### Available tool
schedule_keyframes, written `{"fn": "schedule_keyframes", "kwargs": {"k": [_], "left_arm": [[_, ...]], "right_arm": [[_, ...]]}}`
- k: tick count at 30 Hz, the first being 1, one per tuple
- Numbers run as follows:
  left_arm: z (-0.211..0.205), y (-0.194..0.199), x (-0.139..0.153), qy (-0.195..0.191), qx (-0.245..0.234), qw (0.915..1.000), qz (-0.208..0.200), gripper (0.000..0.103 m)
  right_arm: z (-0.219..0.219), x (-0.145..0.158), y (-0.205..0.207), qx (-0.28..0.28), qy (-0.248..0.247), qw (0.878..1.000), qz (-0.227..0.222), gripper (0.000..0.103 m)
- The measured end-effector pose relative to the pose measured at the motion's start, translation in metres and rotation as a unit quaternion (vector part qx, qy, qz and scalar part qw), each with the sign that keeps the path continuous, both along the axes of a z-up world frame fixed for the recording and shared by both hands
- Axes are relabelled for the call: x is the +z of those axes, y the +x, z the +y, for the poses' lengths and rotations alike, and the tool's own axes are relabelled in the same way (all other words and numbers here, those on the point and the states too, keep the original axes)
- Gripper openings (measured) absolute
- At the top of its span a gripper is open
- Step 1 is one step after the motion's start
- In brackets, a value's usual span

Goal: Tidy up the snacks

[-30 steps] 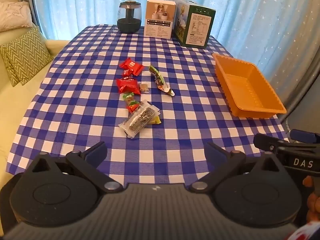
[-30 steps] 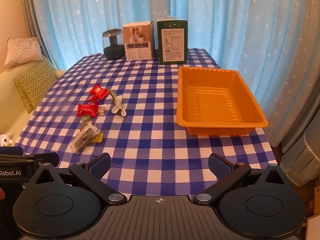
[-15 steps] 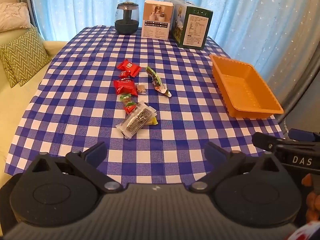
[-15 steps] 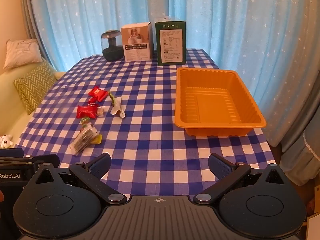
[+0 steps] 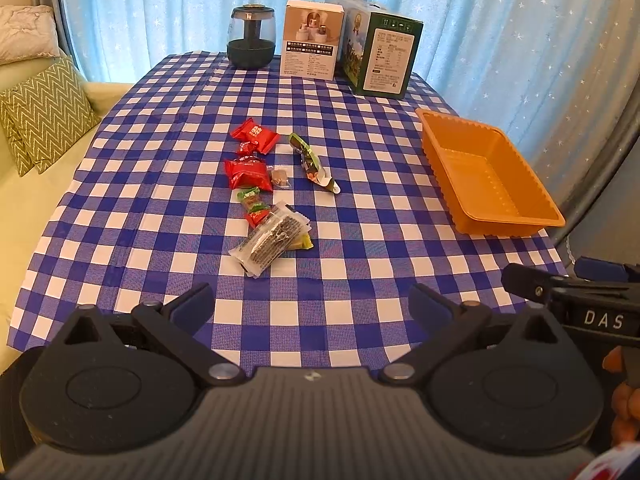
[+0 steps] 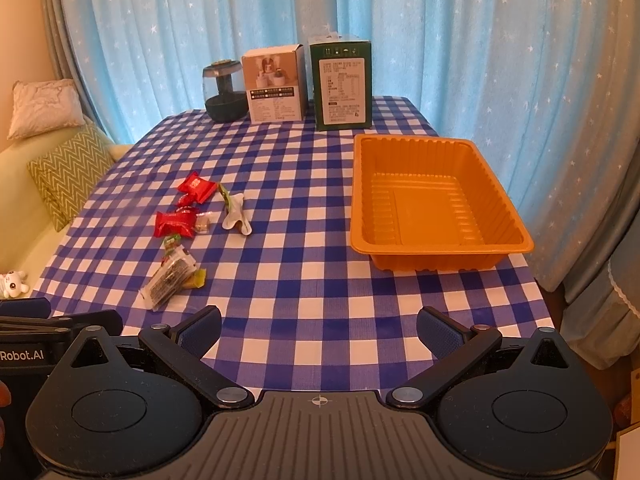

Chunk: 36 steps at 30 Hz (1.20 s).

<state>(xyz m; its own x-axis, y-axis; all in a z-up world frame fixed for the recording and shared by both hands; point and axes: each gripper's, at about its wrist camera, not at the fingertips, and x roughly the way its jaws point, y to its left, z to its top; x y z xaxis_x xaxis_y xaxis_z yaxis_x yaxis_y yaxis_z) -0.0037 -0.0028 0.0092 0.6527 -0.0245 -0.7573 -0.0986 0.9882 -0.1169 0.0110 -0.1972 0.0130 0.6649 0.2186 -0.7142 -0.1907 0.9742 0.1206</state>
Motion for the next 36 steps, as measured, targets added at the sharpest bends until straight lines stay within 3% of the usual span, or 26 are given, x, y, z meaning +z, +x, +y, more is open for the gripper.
{"fn": "schedule_keyframes", "kwargs": {"k": [36], "left_arm": [[-0.0014,-0.0003,-0.0039,-0.006,-0.002,1.0,-0.001,0.103]], "right_arm": [[-0.0014,-0.0036,-0.0051,-0.003,0.004,1.0,0.004,0.103]]}}
